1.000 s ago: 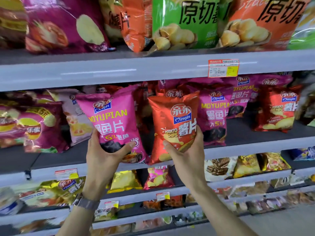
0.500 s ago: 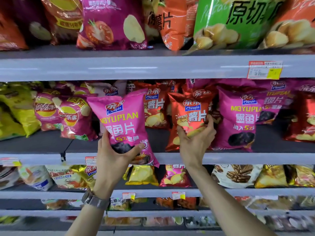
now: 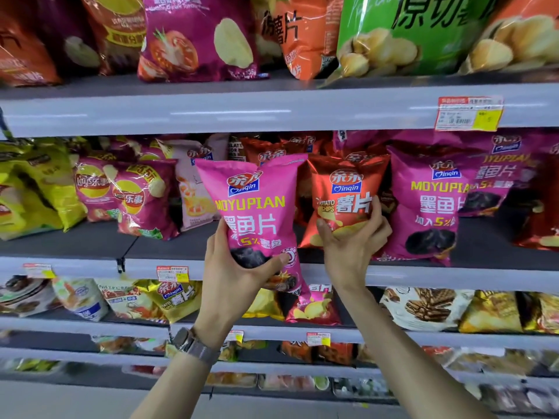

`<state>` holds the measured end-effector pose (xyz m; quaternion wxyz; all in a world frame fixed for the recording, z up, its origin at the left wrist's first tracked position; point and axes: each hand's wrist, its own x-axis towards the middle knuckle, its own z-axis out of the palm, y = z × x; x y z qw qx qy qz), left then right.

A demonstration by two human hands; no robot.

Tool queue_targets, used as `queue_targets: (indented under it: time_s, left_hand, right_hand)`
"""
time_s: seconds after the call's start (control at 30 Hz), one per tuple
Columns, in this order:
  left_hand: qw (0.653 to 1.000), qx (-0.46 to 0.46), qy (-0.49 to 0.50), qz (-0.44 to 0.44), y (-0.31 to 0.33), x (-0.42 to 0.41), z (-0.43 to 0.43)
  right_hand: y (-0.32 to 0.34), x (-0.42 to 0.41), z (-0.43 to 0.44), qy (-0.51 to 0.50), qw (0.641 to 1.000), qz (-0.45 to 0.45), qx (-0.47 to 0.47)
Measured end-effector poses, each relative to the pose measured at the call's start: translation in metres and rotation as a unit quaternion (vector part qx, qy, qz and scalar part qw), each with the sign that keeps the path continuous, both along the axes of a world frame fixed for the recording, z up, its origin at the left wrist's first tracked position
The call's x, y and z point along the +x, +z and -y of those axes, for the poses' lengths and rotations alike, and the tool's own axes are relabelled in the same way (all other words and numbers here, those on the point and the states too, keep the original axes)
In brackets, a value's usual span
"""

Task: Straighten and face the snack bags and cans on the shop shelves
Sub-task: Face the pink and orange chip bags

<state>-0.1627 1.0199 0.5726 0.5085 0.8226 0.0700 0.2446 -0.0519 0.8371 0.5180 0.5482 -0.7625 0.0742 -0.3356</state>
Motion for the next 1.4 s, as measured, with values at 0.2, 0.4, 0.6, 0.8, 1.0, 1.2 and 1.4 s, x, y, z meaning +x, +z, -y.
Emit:
queue_targets:
  time_s: [0.2, 0.4, 0.6, 0.8, 1.0, 1.2, 1.4]
  left_hand:
    - [1.0, 0.012, -0.019, -0.013, 0.001, -0.003, 0.038]
    - [0.998, 0.026, -0.048, -0.011, 0.007, -0.005, 0.105]
    - [0.988, 0.035, -0.152, 0.008, 0.018, -0.004, 0.194]
    - [0.959, 0.059, -0.277, -0.025, 0.021, 0.021, 0.301]
    - [0.957, 0.067, -0.273, -0.064, 0.018, 0.082, 0.384]
    - [0.973, 0.061, -0.209, -0.08, -0.002, 0.119, 0.407]
    - [0.976, 0.102, -0.178, -0.069, -0.012, 0.107, 0.402]
  right_hand:
    - [0.011, -0.06, 0.026, 0.101, 0.995, 0.02, -0.011]
    - [0.032, -0.116, 0.085, 0.342, 0.939, -0.019, 0.013]
    - [0.037, -0.12, 0.188, 0.294, 0.954, -0.055, 0.029]
    - [0.041, -0.098, 0.31, 0.228, 0.968, -0.063, 0.087]
    - [0.038, -0.024, 0.389, 0.211, 0.968, -0.115, 0.068]
    - [0.022, 0.028, 0.399, 0.216, 0.969, -0.117, -0.031]
    - [0.012, 0.028, 0.407, 0.186, 0.976, -0.1, -0.043]
